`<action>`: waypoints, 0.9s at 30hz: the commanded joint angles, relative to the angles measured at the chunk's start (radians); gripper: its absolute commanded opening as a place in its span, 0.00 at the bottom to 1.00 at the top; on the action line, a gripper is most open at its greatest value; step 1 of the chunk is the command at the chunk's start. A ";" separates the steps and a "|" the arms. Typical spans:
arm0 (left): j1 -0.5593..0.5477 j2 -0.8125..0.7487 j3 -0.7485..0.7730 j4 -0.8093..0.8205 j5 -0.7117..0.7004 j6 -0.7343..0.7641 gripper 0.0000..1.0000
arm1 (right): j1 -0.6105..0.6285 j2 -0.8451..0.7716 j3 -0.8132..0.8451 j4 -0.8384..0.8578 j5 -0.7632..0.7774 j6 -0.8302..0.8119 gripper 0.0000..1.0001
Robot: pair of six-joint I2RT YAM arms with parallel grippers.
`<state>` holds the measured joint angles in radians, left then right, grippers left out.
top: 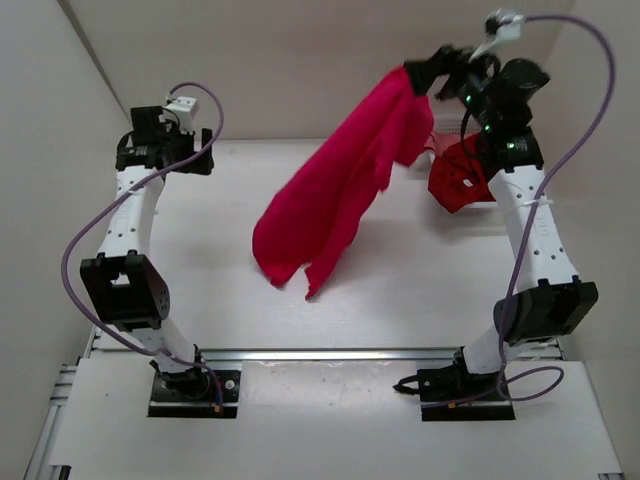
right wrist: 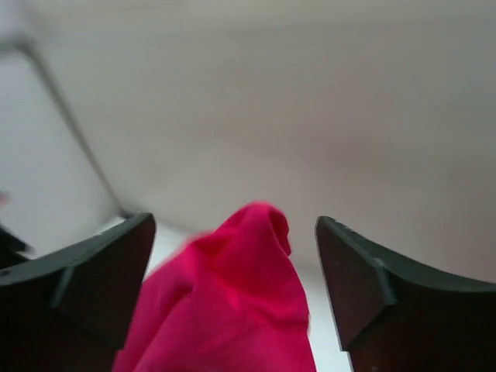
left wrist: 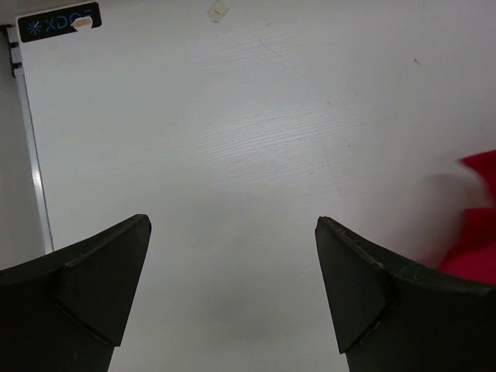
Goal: Fold and stack the t-shirts
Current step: Move the tshirt to the center of the board, then flatten out the tshirt
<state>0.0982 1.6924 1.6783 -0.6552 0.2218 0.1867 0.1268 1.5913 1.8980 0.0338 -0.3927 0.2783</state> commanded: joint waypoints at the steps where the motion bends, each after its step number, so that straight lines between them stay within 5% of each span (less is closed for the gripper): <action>1: -0.087 -0.063 -0.029 -0.101 -0.053 0.102 0.98 | 0.034 -0.036 -0.245 -0.279 0.158 -0.170 0.91; 3: -0.170 -0.054 -0.072 -0.186 -0.091 0.167 0.99 | 0.072 -0.076 -0.377 -0.327 0.277 -0.225 0.99; 6: -0.235 -0.040 -0.156 -0.306 -0.050 0.207 0.98 | 0.057 -0.108 -0.506 -0.344 0.247 -0.157 0.99; 11: -0.253 0.004 -0.285 -0.437 0.047 0.207 0.97 | 0.108 -0.022 -0.516 -0.433 0.321 -0.168 0.99; 13: -0.320 -0.028 -0.307 -0.469 0.010 0.281 0.89 | 0.099 -0.004 -0.539 -0.471 0.299 -0.119 0.99; 15: -0.504 -0.106 -0.379 -0.436 -0.074 0.417 0.87 | 0.102 -0.004 -0.574 -0.494 0.331 -0.108 0.99; 18: -0.749 -0.325 -0.538 -0.197 -0.194 0.526 0.97 | 0.115 -0.010 -0.625 -0.558 0.392 -0.143 0.91; 22: -0.861 -0.257 -0.500 -0.161 -0.158 0.568 0.98 | 0.090 -0.050 -0.744 -0.539 0.388 -0.105 0.79; 27: -0.975 -0.149 -0.592 -0.143 -0.280 0.678 0.98 | 0.102 -0.034 -0.824 -0.506 0.531 -0.114 0.82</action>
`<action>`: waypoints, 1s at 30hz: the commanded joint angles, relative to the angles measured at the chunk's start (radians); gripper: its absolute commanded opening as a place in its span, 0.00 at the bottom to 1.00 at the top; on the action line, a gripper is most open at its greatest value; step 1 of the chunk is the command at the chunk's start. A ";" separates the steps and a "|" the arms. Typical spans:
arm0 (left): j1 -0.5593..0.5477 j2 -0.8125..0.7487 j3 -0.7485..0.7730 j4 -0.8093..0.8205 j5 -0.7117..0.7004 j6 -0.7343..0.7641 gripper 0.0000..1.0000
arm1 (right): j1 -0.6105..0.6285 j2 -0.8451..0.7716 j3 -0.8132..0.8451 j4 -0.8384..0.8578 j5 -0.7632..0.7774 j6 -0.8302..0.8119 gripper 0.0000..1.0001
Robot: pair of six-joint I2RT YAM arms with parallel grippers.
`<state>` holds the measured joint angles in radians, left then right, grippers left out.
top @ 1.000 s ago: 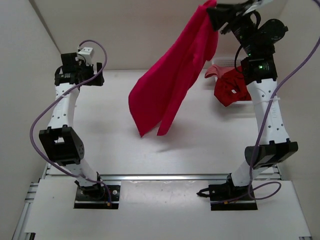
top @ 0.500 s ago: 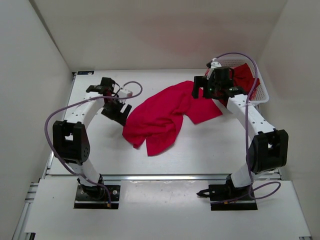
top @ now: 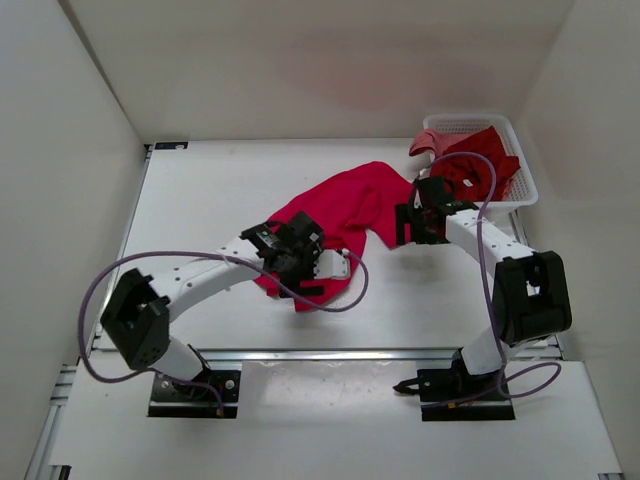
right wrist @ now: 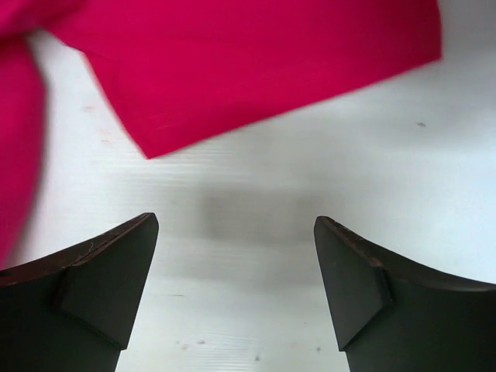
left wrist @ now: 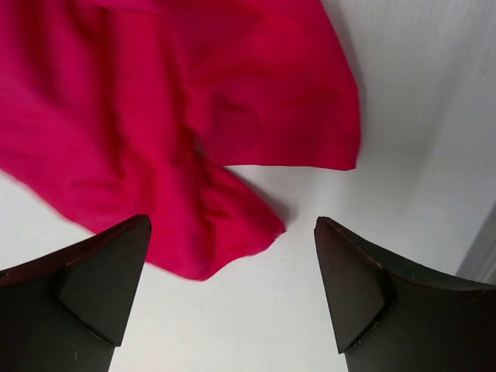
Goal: Fold and stack the t-shirts
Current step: Flatten out the tshirt
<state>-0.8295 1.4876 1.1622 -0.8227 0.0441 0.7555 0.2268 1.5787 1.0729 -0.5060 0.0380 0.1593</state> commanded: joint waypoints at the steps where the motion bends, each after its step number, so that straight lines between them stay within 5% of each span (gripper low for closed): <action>1: -0.065 0.060 -0.116 0.045 -0.127 0.129 0.98 | -0.018 0.004 -0.001 0.038 0.127 0.025 0.83; 6: -0.066 0.128 -0.139 0.217 -0.237 0.119 0.99 | -0.049 0.076 0.039 0.107 0.132 0.074 0.80; 17: -0.074 0.163 -0.046 0.079 0.065 0.096 0.97 | -0.066 0.222 0.206 0.081 0.140 0.082 0.84; 20: -0.082 0.169 -0.091 0.100 0.056 0.119 0.91 | -0.070 0.271 0.232 0.090 0.106 0.079 0.84; 26: -0.077 0.260 -0.105 0.119 0.020 0.104 0.40 | -0.084 0.336 0.262 0.064 0.126 0.088 0.75; 28: -0.069 0.261 -0.108 0.128 0.023 0.084 0.10 | -0.081 0.346 0.260 0.055 0.138 0.089 0.70; 30: -0.048 0.249 -0.127 0.154 0.017 0.053 0.01 | -0.076 0.365 0.254 0.043 0.137 0.091 0.68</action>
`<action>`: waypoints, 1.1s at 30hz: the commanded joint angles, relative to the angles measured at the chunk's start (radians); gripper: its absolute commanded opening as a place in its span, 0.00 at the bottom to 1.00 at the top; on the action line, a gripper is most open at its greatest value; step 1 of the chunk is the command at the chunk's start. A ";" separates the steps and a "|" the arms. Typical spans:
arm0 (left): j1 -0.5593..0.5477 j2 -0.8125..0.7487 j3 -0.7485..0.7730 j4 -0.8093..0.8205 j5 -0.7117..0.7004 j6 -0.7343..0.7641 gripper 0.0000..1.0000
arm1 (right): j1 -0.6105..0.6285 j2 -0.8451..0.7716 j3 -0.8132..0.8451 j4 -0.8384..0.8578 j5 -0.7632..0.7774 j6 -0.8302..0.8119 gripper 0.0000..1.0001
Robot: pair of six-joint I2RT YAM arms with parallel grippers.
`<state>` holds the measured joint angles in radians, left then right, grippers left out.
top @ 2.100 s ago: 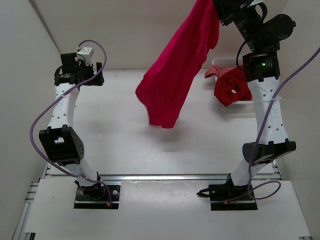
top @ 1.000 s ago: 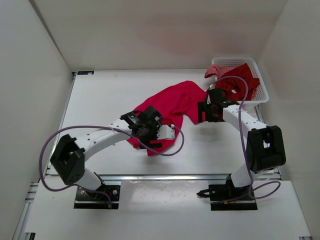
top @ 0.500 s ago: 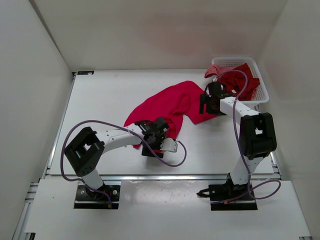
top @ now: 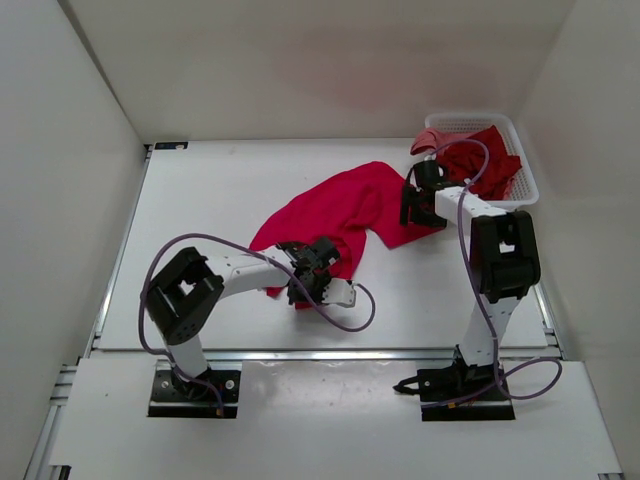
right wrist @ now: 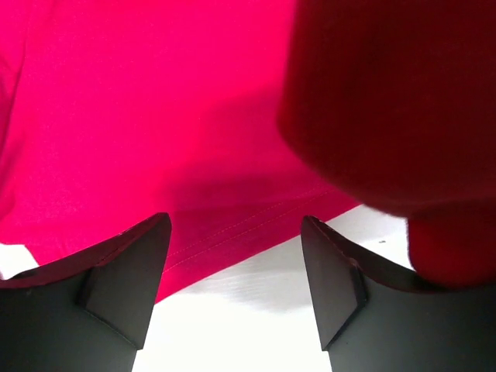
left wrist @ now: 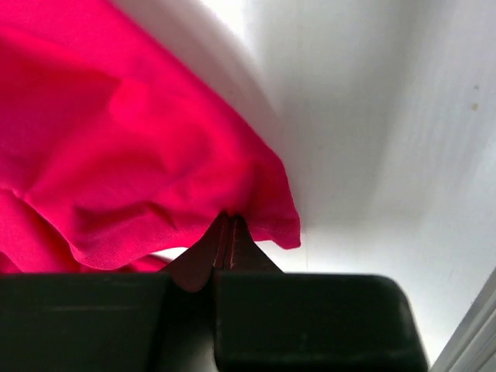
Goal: Fold and stack the t-shirts
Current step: Flatten out the tshirt
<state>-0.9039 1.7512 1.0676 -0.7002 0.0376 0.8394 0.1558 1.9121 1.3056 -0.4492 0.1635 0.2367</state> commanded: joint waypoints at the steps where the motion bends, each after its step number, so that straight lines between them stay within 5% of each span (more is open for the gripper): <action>1: 0.030 -0.025 -0.049 0.036 0.013 -0.037 0.00 | -0.002 0.042 0.020 -0.013 0.011 0.013 0.67; 10: 0.224 -0.185 -0.055 -0.064 0.125 -0.094 0.00 | 0.053 -0.002 -0.064 -0.055 0.093 0.003 0.77; 20: 0.473 -0.608 -0.262 -0.252 0.001 0.148 0.00 | 0.217 -0.127 -0.005 -0.112 0.117 -0.034 0.79; 25: 0.586 -0.618 -0.281 -0.243 0.027 0.084 0.00 | 0.136 -0.102 -0.061 -0.143 0.100 0.007 0.99; 30: 0.951 -0.485 -0.181 -0.294 0.146 0.050 0.00 | 0.090 -0.075 -0.060 -0.144 0.133 0.016 0.99; 33: 0.991 -0.469 -0.149 -0.315 0.151 0.061 0.00 | 0.106 -0.036 -0.098 -0.129 0.084 0.007 0.99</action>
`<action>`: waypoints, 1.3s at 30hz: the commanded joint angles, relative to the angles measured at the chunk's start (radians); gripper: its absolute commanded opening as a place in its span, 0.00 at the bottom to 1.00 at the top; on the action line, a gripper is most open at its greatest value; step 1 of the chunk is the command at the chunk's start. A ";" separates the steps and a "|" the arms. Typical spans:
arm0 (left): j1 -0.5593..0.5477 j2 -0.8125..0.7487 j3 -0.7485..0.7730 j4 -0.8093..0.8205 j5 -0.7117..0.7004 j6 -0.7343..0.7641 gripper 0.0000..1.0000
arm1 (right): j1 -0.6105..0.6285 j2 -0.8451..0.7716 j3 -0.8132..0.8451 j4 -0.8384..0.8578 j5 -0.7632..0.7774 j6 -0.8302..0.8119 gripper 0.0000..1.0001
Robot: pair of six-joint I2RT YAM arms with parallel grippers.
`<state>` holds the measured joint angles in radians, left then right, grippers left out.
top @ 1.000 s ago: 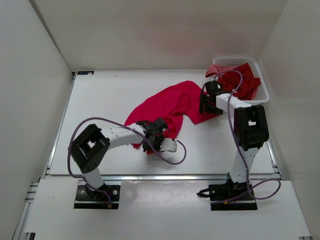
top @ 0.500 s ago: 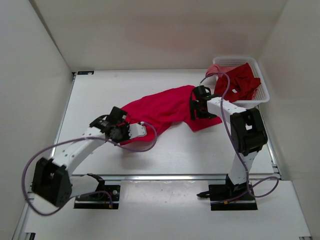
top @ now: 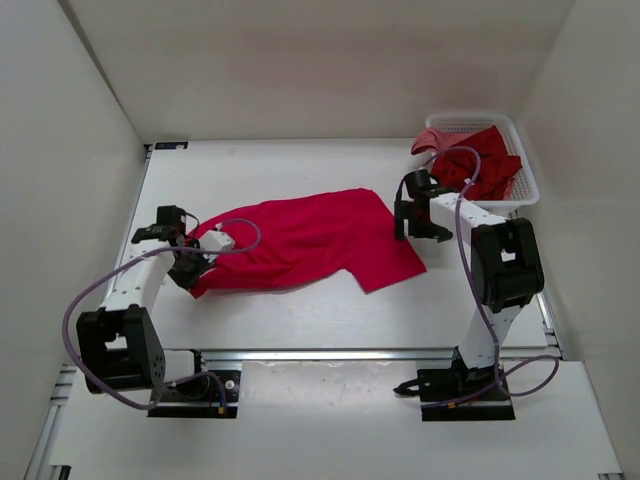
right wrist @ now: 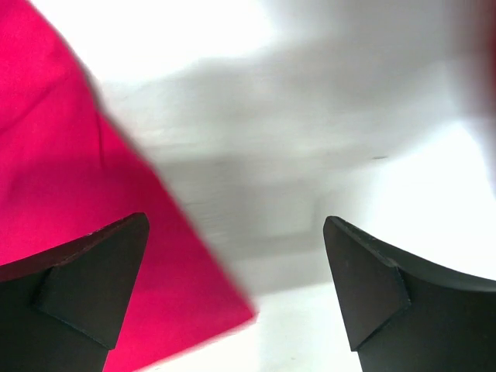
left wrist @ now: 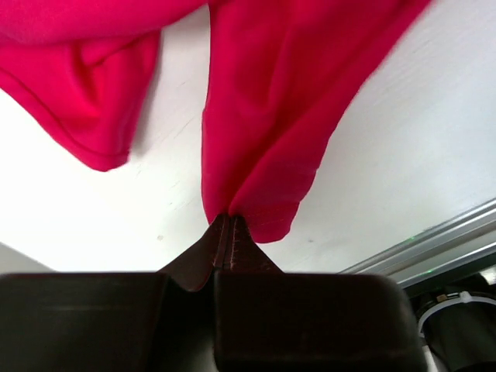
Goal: Fold and stack the t-shirts
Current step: Flatten out the tshirt
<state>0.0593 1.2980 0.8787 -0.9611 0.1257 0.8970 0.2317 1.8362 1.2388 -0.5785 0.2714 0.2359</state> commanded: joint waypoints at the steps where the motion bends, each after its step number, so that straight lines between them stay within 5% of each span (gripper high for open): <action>1: 0.001 -0.031 0.033 -0.056 0.068 0.009 0.00 | 0.040 0.053 -0.039 0.014 -0.056 0.011 0.99; 6: -0.137 -0.097 -0.007 -0.047 0.046 -0.032 0.00 | 0.096 0.019 -0.102 0.057 -0.207 0.011 0.97; 15: -0.131 -0.045 -0.027 -0.028 0.058 -0.092 0.00 | 0.101 -0.206 -0.278 0.063 -0.247 0.014 0.97; 24: -0.133 -0.058 -0.015 -0.027 0.060 -0.090 0.00 | 0.098 -0.368 -0.167 0.015 -0.214 0.039 0.98; 35: -0.134 -0.065 -0.017 -0.027 0.057 -0.102 0.00 | 0.138 -0.246 -0.381 0.000 -0.181 0.022 0.98; 37: -0.131 -0.066 -0.012 -0.027 0.063 -0.109 0.00 | 0.164 -0.241 -0.410 0.020 -0.217 0.013 0.87; 39: -0.125 -0.063 -0.009 -0.018 0.068 -0.119 0.00 | 0.191 -0.236 -0.449 0.048 -0.261 0.011 0.50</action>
<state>-0.0738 1.2629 0.8574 -0.9905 0.1600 0.7940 0.3832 1.5761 0.8631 -0.5430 0.0559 0.2382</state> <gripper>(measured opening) 0.035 0.656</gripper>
